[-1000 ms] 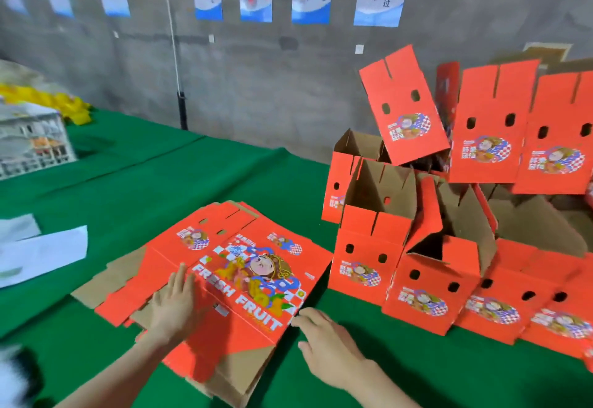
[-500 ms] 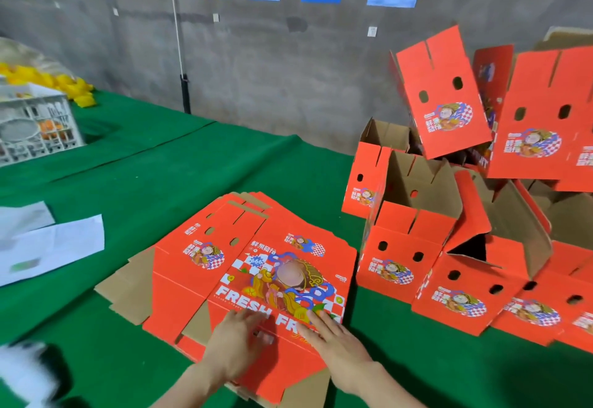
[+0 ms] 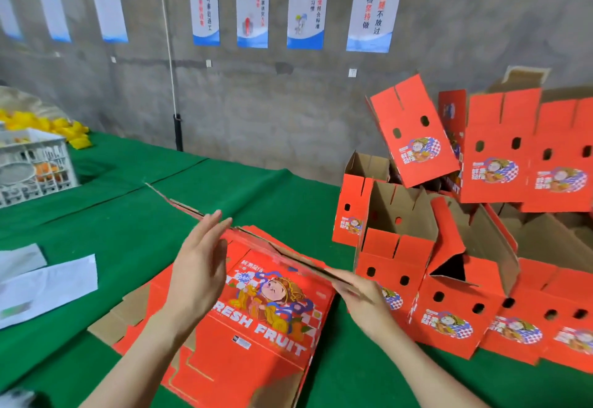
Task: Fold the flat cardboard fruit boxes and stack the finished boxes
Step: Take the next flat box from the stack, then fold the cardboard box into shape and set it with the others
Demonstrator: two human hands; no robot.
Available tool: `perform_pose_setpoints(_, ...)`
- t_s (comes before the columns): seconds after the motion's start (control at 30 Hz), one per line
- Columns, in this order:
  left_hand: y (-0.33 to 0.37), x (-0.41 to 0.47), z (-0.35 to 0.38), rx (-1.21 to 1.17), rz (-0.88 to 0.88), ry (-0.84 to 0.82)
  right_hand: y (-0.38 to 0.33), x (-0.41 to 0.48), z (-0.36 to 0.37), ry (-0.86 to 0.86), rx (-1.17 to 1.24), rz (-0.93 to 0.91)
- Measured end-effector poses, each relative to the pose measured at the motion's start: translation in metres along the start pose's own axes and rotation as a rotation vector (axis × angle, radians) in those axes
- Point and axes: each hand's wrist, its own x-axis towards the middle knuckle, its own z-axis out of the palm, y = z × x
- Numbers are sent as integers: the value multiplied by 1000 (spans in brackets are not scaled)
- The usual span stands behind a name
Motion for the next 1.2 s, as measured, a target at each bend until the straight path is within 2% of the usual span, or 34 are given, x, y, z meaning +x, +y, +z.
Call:
perform_pose_setpoints(0.1, 12, 11, 1, -33, 9, -35, -16, 6, -22, 164, 137, 18)
perform_pose_setpoints(0.23, 19, 18, 14, -102, -145, -102, -31, 5, -60, 250, 356, -5)
perform_pose_setpoints(0.37, 34, 26, 25, -169, -187, -24, -28, -9, -111, 346, 597, 48)
perform_pose_setpoints(0.5, 53, 30, 41, -238, -244, -23, -7, -47, -172, 494, 666, 142)
perform_pose_setpoints(0.63, 84, 32, 65, -590, -387, -114, 17, -97, -226, 550, 642, 172)
perform_pose_setpoints(0.77, 124, 24, 88, -1005, -437, -229, 41, -144, -277, 625, 641, 209)
perform_pose_setpoints(0.83, 147, 17, 99, -1158, -442, -347, 48, -162, -299, 671, 668, 245)
perform_pose_setpoints(0.97, 185, -6, 125, -1212, -406, -591, 69, -190, -340, 672, 611, 238)
perform_pose_setpoints(1.07, 203, -23, 142, -1264, -412, -626, 78, -206, -354, 733, 490, 228)
perform_pose_setpoints(1.13, 218, -35, 150, -1279, -417, -617, 78, -211, -355, 923, 249, 224)
perform_pose_setpoints(1.2, 231, -46, 154, -1286, -421, -617, 75, -213, -353, 1123, -145, 117)
